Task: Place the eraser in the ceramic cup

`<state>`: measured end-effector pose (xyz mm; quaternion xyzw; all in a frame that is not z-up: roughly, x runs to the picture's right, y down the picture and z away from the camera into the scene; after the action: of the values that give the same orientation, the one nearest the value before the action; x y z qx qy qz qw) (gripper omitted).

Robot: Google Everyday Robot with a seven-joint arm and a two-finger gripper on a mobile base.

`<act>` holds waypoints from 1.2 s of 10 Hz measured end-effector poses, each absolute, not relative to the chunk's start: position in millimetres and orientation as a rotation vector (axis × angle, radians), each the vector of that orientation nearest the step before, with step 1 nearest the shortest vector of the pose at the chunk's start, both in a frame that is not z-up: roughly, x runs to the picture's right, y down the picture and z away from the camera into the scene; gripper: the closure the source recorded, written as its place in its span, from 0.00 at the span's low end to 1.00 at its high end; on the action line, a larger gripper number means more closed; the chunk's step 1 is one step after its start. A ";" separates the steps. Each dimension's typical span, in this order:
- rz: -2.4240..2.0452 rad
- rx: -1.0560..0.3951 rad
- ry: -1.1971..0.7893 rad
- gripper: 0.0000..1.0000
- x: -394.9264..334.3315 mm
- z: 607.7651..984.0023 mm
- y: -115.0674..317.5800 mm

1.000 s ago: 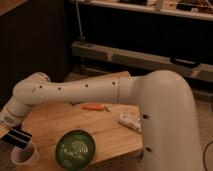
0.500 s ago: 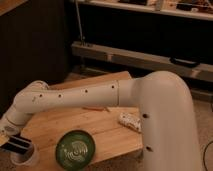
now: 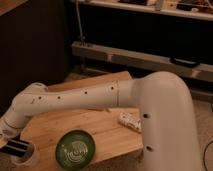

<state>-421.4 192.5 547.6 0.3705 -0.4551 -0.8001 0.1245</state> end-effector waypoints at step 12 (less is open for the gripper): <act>-2.277 1.198 -1.266 0.20 -412.4 555.2 197.9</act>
<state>-412.4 197.9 555.2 0.4140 -0.4372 -0.7867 0.1364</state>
